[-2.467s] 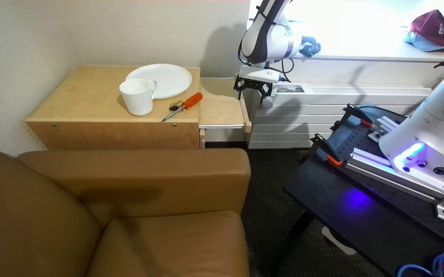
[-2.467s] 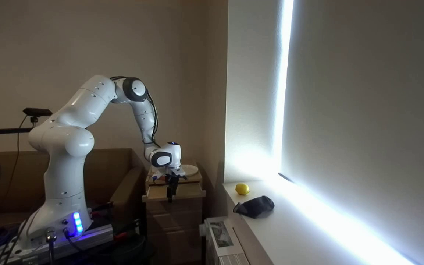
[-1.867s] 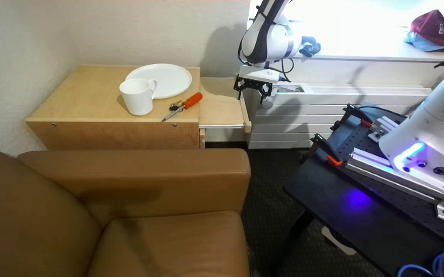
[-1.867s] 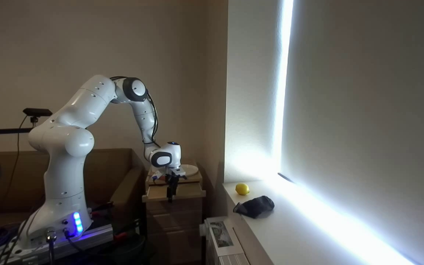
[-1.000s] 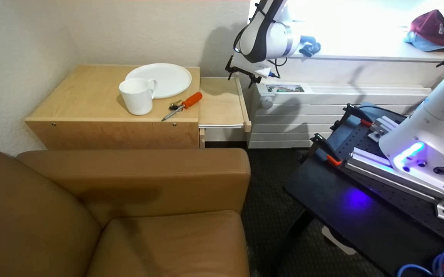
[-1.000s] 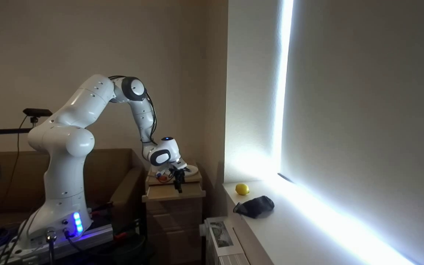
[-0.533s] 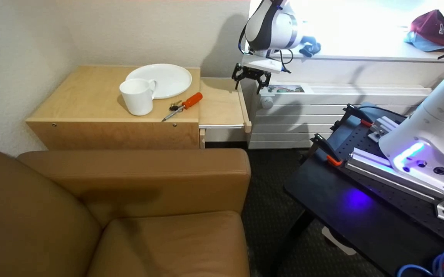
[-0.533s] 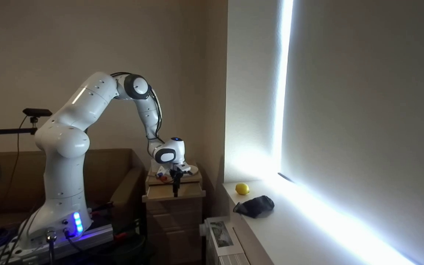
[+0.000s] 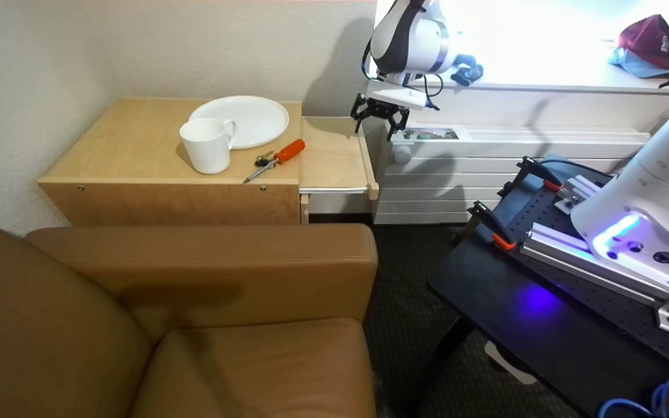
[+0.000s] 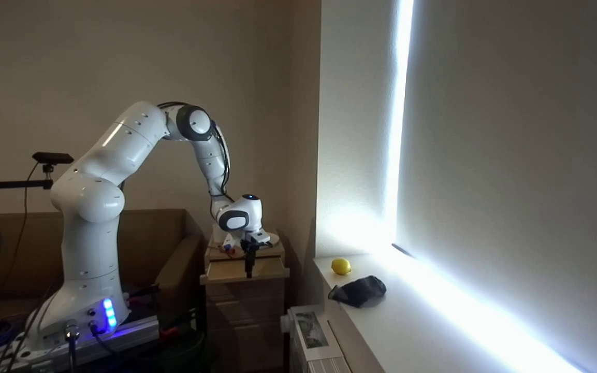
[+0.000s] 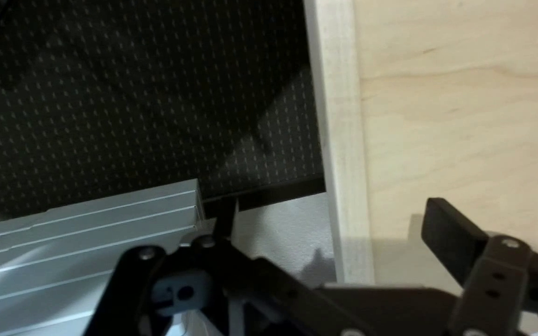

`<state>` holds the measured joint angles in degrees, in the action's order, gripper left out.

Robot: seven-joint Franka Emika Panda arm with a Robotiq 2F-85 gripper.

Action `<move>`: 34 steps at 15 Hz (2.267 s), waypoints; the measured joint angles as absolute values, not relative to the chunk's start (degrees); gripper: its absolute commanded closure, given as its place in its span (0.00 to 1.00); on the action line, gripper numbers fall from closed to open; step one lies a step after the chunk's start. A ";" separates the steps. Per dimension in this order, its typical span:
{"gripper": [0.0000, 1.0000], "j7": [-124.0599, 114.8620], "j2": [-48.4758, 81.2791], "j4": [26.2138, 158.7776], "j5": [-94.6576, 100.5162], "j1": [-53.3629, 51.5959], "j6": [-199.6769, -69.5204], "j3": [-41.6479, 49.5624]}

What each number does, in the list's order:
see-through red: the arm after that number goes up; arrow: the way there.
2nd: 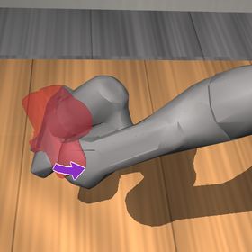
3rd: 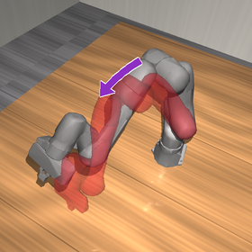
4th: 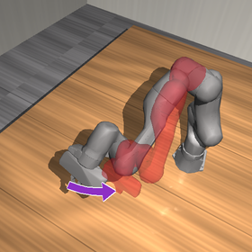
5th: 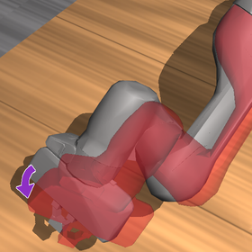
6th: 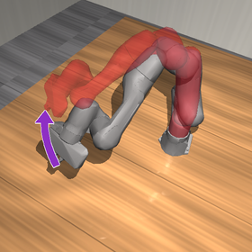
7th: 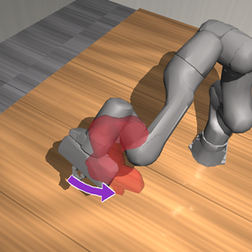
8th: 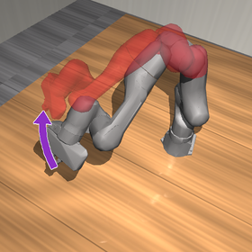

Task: Open the topmost drawer

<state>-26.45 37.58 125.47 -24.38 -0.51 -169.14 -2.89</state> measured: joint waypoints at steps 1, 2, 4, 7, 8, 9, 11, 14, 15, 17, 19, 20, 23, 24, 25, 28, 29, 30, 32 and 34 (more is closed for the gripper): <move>0.00 -26.57 38.82 125.30 -24.75 -0.65 -171.41 -3.33; 0.00 -26.98 40.14 125.12 -24.87 -0.96 -173.32 -3.35; 0.00 -27.42 42.29 124.64 -24.92 -1.31 -175.60 -3.33; 0.00 -27.45 42.92 124.15 -24.94 -1.34 -175.81 -3.28; 0.00 -27.45 42.92 124.15 -24.90 -1.38 -175.61 -3.17; 0.00 -27.43 42.95 124.17 -24.83 -1.50 -175.53 -2.87; 0.00 -27.39 43.11 124.25 -24.73 -1.85 -175.04 -1.83; 0.00 -27.34 42.67 124.65 -24.65 -2.10 -173.65 -0.56; 0.00 -27.35 42.45 124.75 -24.65 -2.18 -172.94 -0.16; 0.00 -27.45 41.97 125.15 -24.65 -2.86 -171.35 1.32; 0.00 -27.99 41.21 125.82 -24.65 -4.09 -169.18 3.57; 0.00 -28.42 40.77 126.28 -24.59 -4.67 -168.04 4.81; 0.00 -29.47 39.68 127.78 -24.26 -5.66 -165.14 7.98; 0.00 -29.86 39.33 128.28 -24.17 -5.78 -164.30 8.83; 0.00 -30.32 39.07 128.72 -24.06 -5.86 -163.61 9.61; 0.00 -31.53 38.46 129.83 -23.73 -5.89 -162.03 11.33; 0.00 -32.13 38.30 130.14 -23.44 -5.89 -161.62 11.86; 0.00 -32.97 38.10 130.49 -23.00 -5.92 -161.24 12.40; 0.00 -35.03 37.85 131.14 -22.13 -6.14 -160.85 13.42; 0.00 -36.96 37.72 131.39 -22.07 -6.21 -160.83 13.58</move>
<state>-36.96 37.72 131.39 -22.07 -6.21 -160.83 13.58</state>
